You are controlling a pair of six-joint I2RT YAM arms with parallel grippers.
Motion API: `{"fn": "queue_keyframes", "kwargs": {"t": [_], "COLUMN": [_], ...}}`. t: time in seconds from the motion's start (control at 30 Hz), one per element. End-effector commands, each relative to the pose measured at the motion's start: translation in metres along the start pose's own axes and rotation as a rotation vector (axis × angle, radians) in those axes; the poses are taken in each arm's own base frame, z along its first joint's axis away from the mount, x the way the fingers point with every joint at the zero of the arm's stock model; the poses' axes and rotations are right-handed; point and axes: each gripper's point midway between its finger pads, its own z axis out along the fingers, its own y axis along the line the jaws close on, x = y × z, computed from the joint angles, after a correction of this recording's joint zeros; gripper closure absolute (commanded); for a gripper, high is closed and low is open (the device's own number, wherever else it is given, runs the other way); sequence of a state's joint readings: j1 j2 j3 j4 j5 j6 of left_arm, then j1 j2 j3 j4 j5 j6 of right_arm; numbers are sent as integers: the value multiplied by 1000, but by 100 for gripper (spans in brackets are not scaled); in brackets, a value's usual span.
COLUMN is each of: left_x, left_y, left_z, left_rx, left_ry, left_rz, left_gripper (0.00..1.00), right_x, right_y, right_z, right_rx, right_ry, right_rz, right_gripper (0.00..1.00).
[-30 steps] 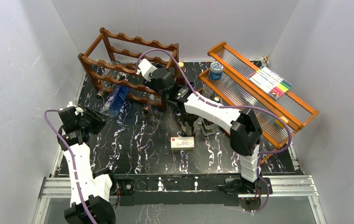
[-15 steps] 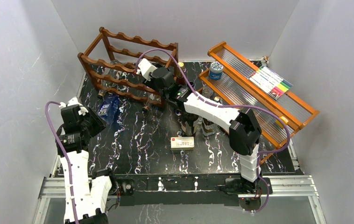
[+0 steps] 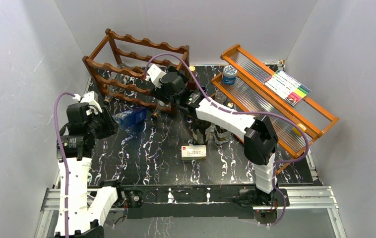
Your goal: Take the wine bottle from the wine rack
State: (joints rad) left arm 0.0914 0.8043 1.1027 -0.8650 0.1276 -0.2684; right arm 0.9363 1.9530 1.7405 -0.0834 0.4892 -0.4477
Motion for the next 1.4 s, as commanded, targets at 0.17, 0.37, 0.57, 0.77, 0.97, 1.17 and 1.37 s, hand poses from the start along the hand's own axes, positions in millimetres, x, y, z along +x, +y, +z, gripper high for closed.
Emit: {"fn": "queue_keyframes", "kwargs": {"t": [0.17, 0.37, 0.57, 0.77, 0.97, 1.17, 1.37], "left_x": [-11, -10, -11, -12, -13, -14, -14], "left_y": [-22, -28, -31, -36, -41, -45, -48], "left_z": [-11, -15, -20, -25, -29, -32, -34], "left_rx": [85, 113, 126, 146, 162, 180, 192], "left_ry": [-51, -58, -67, -73, -77, -87, -91], "left_rz": [119, 131, 147, 164, 182, 195, 207], "left_gripper": [100, 100, 100, 100, 100, 100, 100], "right_x": [-94, -125, -129, -122, -113, -106, -108], "right_y": [-33, -5, 69, 123, 153, 179, 200], "right_z": [-74, -112, -143, -158, -140, -118, -108], "right_rx": [28, -42, -396, -597, -628, -623, -627], "right_ry": [-164, -236, -415, -581, -595, -606, -613], "right_rz": [26, 16, 78, 168, 194, 188, 173], "right_gripper": [2, 2, 2, 2, 2, 2, 2]}}
